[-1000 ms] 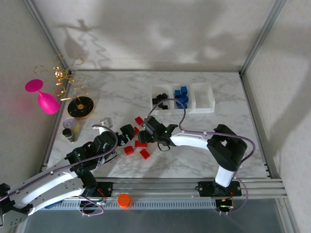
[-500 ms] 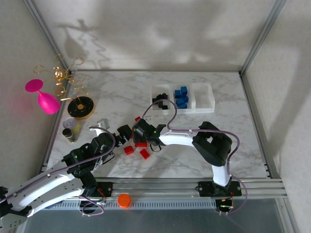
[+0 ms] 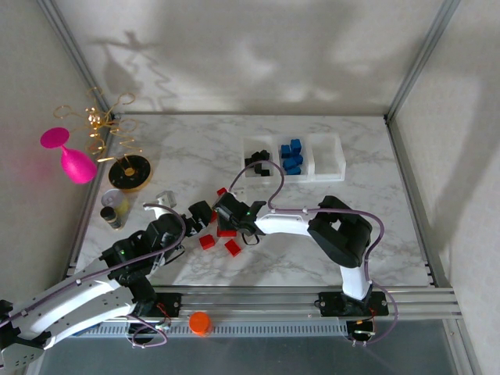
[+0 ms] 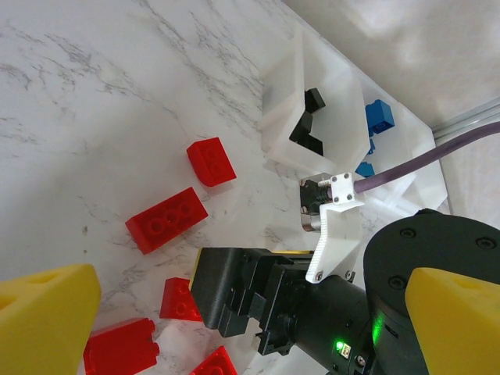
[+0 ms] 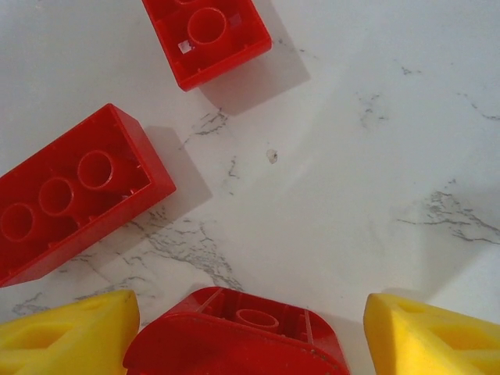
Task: Sort the legos into containers by color
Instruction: Pick up the lego from the center of the table.
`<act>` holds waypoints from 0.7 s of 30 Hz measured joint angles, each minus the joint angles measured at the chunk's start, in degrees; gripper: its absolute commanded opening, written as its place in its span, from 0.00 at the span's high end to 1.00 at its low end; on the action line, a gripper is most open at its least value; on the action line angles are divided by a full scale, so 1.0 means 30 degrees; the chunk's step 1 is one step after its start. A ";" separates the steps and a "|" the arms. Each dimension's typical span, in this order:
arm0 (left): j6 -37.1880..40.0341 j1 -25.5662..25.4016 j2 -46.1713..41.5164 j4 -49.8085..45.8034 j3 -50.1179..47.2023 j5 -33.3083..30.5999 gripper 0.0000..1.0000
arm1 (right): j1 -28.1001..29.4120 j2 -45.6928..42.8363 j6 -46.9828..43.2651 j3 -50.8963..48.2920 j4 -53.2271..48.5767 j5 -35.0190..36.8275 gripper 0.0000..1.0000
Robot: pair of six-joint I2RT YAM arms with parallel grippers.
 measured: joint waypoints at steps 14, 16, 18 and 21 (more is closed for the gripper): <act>0.0000 -0.0007 0.0036 0.0000 0.0000 0.0000 0.00 | 0.0000 0.0000 0.0357 0.0000 -0.0146 -0.0073 0.34; 0.0000 0.0000 0.0036 0.0007 0.0000 0.0000 0.00 | 0.0000 -0.0029 0.0357 0.0000 -0.0138 -0.0066 0.36; 0.0000 0.0000 0.0036 0.0007 0.0000 0.0000 0.00 | 0.0000 -0.0087 0.0350 -0.0044 -0.0146 -0.0073 0.37; 0.0000 0.0000 0.0036 0.0015 0.0000 0.0007 0.00 | 0.0000 -0.0350 0.0350 -0.0248 -0.0189 -0.0066 0.38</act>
